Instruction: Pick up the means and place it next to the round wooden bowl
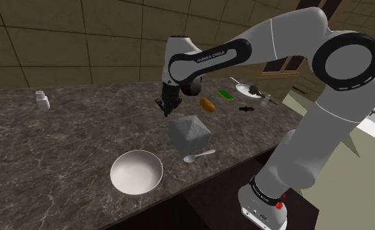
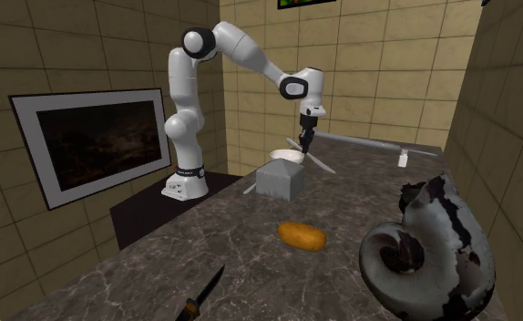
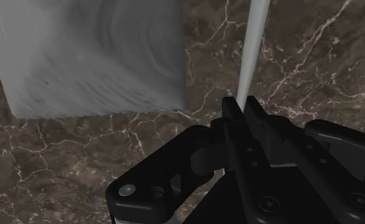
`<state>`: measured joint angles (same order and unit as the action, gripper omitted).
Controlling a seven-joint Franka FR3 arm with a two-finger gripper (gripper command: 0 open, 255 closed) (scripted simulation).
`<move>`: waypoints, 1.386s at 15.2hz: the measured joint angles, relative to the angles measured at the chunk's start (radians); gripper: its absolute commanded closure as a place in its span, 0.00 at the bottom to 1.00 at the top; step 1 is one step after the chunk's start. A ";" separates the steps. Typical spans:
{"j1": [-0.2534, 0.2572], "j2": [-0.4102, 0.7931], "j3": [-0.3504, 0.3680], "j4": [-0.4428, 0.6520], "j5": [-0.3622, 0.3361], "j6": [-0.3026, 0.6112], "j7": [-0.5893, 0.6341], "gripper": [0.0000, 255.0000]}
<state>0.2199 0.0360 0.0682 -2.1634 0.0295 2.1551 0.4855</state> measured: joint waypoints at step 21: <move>0.246 0.682 0.084 1.013 -0.092 -0.327 0.328 1.00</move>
<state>0.4660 0.7183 0.1521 -1.1500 -0.0623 1.8278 0.8137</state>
